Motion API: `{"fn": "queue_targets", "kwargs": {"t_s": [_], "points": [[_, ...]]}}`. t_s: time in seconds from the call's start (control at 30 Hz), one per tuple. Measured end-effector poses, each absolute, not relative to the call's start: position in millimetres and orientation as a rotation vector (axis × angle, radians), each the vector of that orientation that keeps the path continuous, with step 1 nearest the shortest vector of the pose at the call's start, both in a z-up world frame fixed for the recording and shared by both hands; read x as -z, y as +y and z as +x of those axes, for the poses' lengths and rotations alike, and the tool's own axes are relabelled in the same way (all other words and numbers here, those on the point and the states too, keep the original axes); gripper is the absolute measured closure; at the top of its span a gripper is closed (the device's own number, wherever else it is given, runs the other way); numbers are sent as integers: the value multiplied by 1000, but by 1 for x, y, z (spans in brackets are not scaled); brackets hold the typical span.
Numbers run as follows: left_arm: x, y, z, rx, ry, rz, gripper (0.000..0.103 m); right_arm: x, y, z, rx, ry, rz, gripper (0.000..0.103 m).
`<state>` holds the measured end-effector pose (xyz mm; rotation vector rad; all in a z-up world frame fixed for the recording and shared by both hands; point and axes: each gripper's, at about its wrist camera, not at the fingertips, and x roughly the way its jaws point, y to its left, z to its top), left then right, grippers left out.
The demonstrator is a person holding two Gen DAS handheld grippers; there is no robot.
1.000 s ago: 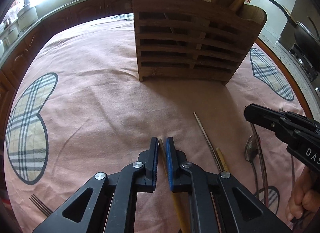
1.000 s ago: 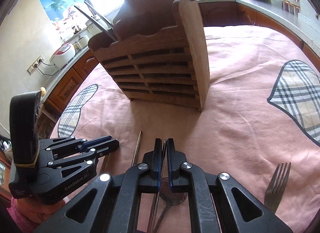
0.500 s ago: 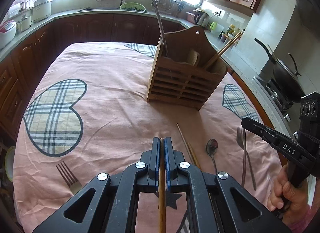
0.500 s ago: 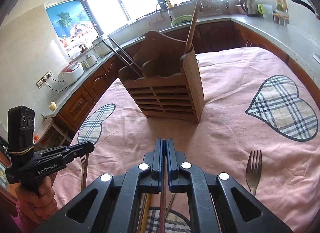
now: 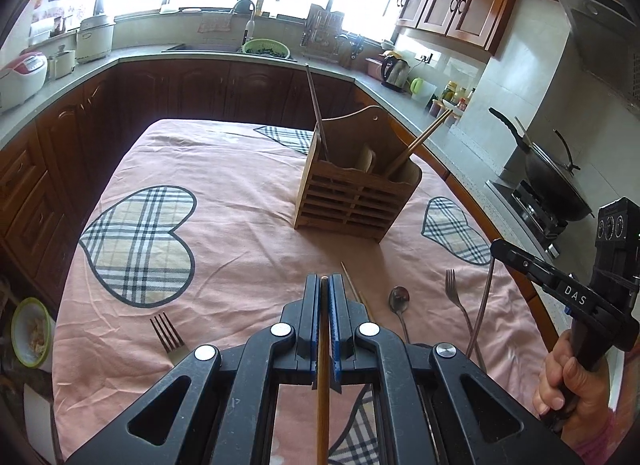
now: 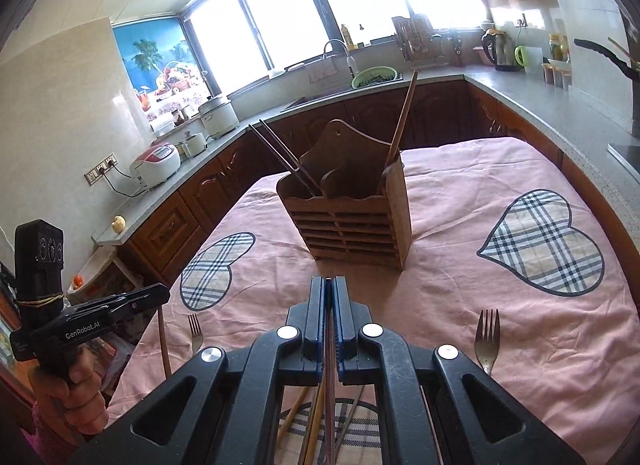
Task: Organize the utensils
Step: 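Carry both held chopsticks up over the wooden utensil holder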
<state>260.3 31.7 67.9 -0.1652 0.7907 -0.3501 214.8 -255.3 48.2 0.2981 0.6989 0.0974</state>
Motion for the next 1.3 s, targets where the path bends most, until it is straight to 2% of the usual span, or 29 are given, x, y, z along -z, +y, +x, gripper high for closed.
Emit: {"fn": "queue_targets", "kwargs": {"t_s": [0.7,1.3], "points": [[-115,58,224,353,620,-208,100,-93,-257,192,-80,562,282,99],[-133,62,263,343,511,-259,100,-123,-271,213,-43,456,289,99]]}}
